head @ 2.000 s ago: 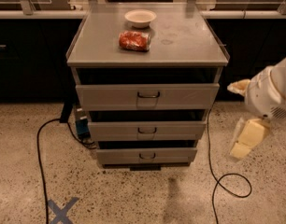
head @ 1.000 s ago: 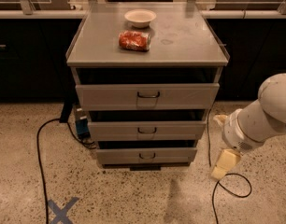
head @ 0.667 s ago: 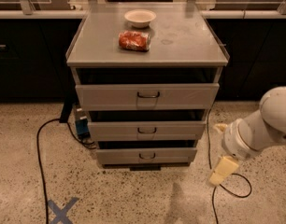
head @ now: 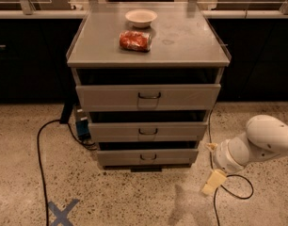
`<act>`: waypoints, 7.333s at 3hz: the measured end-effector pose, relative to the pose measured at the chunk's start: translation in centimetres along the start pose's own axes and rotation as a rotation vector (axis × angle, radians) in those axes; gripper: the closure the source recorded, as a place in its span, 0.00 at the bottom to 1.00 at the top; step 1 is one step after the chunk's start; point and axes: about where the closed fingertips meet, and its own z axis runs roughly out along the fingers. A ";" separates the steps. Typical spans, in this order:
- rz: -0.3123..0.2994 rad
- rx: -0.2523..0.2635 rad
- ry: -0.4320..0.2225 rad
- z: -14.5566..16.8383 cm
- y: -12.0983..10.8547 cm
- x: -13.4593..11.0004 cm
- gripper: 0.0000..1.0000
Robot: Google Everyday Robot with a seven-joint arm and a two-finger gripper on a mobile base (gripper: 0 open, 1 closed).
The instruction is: Open bottom drawer
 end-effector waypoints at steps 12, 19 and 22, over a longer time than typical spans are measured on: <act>-0.074 0.111 -0.130 32.6 -13.7 2.5 0.00; -0.045 0.118 -0.147 39.8 -21.3 5.0 0.00; -0.073 0.160 -0.166 40.5 -22.5 4.1 0.00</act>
Offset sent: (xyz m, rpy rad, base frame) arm 0.0111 0.0183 -0.1323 0.0200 0.0783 0.1034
